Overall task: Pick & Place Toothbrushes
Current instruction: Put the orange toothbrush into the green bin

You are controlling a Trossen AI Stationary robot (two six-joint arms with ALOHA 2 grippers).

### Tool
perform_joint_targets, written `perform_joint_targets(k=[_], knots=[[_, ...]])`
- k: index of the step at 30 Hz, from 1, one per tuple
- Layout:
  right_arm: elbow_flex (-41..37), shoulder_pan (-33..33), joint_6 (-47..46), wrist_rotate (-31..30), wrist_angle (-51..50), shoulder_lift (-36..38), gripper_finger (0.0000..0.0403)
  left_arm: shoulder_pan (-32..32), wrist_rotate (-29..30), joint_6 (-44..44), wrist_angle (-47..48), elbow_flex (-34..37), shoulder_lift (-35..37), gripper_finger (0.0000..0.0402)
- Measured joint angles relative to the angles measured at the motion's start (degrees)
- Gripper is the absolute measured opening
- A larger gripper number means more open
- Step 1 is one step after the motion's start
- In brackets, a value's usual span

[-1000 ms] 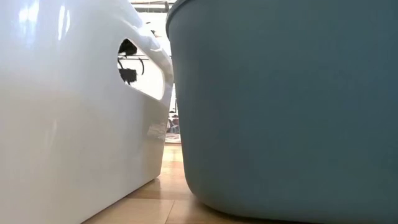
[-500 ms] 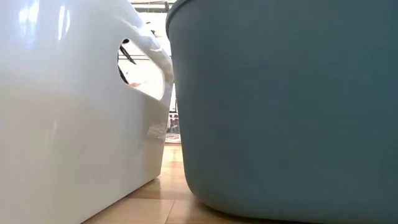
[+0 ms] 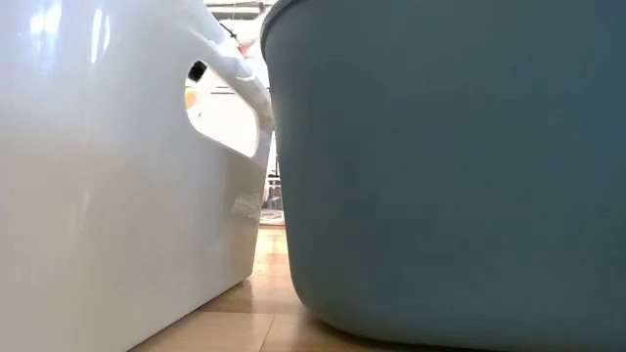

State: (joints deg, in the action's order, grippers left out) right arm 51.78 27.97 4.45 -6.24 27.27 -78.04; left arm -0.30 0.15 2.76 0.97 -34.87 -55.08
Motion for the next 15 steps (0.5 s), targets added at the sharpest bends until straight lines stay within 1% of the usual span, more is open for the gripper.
perform_joint_targets(k=[5,10,15], knots=[[0.01,0.02,0.2,-0.88,0.47,0.0,0.0048,-3.74,-4.91,-2.44,-10.47,0.02,-1.77,0.0006],[0.01,-0.52,0.59,-3.23,0.98,0.0,0.0048,-8.6,-9.6,-4.14,-25.37,0.0,-6.14,0.0006],[0.01,-2.27,0.27,-3.38,1.7,0.0,0.0048,-11.99,-9.79,-4.69,-40.24,0.0,-13.04,0.0006]])
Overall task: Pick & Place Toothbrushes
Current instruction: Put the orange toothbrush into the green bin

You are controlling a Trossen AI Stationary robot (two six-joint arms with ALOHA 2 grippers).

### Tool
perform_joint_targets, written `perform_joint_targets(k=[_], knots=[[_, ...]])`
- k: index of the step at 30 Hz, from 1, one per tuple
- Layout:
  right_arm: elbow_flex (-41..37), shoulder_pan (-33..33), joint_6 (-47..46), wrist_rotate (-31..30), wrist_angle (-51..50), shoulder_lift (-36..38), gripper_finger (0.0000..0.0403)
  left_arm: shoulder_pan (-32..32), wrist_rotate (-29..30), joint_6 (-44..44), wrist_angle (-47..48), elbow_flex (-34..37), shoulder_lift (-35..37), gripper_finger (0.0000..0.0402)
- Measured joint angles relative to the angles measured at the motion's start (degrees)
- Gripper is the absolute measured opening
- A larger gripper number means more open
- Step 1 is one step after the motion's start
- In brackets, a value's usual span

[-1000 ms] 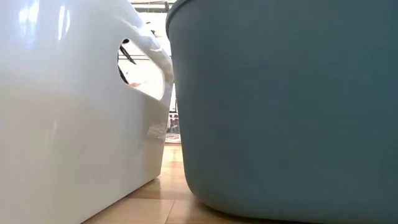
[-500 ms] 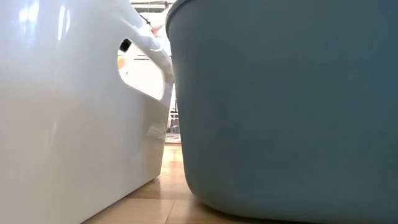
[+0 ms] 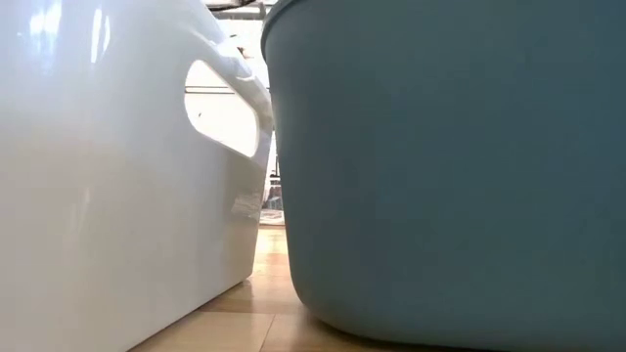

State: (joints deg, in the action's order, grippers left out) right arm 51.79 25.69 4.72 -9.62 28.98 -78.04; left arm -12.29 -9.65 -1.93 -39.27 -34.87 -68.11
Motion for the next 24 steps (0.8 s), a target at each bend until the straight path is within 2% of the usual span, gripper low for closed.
perform_joint_targets(k=[4,7,10,14,19,24], knots=[[0.0,-0.83,-1.82,-2.53,0.01,-0.2,0.0048,-1.44,5.61,-2.65,-7.46,-0.01,-5.56,0.0006],[0.05,-0.65,-1.25,-7.0,1.97,-2.73,0.0048,-1.47,9.38,-2.76,-9.5,0.0,-7.74,0.0006],[0.05,-0.54,-1.19,-10.26,4.69,-4.65,0.0049,-1.06,9.6,-2.78,-10.45,0.0,-8.49,0.0006],[-0.06,-1.53,-1.76,-11.53,3.98,-5.92,0.006,-1.2,9.66,-2.76,-10.56,0.0,-7.94,0.0006],[0.0,-1.77,-2.39,-13.62,4.72,-5.52,0.0092,-1.72,9.22,-2.76,-10.51,0.0,-7.64,0.0006],[0.0,-2.0,-2.68,-13.85,6.94,-5.77,0.0149,-1.71,9.11,-2.76,-10.49,0.0,-7.67,0.0006]])
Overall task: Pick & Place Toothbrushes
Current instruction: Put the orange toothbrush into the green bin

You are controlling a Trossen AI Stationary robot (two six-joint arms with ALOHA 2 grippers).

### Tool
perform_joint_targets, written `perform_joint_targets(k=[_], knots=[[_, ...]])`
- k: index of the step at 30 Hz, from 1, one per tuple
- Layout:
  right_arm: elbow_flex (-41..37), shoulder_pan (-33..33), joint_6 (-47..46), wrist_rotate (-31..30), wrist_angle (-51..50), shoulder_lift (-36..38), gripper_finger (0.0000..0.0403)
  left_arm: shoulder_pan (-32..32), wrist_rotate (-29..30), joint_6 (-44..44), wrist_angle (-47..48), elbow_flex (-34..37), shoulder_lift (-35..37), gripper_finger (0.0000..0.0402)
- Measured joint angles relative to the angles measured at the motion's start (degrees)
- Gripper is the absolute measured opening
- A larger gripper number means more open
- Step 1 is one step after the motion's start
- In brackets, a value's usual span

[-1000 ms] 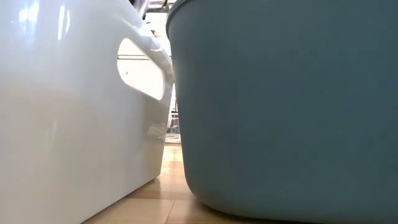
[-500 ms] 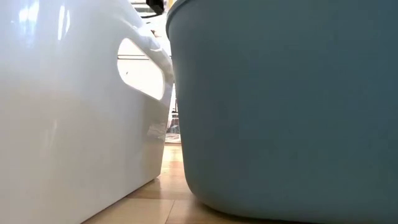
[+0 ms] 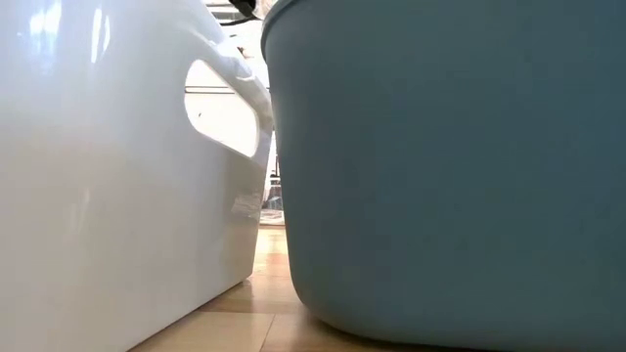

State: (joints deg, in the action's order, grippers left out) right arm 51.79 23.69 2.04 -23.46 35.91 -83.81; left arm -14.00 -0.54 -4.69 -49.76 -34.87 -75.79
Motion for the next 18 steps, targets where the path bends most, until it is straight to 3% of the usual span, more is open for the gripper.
perform_joint_targets(k=[9,18], knots=[[-0.11,-1.27,1.42,-0.42,9.2,-6.15,0.0244,0.01,-0.07,0.01,0.05,0.0,-0.02,0.0006],[0.0,-2.19,0.9,-0.48,11.76,-6.49,0.0248,0.31,-0.08,0.02,0.95,0.0,-0.02,0.0006]])
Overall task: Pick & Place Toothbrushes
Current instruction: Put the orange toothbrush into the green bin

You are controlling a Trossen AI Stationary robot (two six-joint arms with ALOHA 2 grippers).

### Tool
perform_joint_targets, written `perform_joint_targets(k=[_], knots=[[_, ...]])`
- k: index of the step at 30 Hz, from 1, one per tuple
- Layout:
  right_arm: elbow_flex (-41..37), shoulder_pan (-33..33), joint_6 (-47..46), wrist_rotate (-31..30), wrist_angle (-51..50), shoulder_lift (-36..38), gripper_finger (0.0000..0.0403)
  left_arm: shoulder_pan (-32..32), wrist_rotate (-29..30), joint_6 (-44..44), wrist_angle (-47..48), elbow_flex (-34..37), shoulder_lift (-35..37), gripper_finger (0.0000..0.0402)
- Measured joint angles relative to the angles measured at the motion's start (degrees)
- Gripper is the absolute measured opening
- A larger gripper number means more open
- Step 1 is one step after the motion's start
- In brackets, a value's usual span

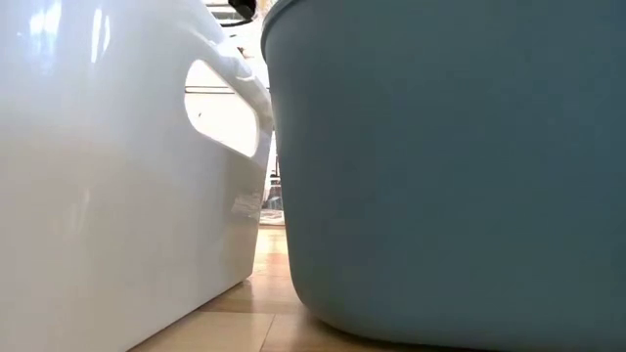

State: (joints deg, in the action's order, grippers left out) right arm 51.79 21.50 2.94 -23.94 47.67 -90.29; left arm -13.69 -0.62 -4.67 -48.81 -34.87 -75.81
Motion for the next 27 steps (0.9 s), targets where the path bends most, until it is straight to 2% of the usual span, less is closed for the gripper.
perform_joint_targets(k=[6,27], knots=[[0.02,-0.72,0.0,-0.02,6.34,-3.74,0.0245,0.23,1.57,-0.51,0.33,0.0,0.0,0.0006],[0.66,-1.54,-1.5,-0.13,7.3,-5.06,0.0244,1.62,2.8,-0.66,2.9,0.0,0.0,0.0006]])
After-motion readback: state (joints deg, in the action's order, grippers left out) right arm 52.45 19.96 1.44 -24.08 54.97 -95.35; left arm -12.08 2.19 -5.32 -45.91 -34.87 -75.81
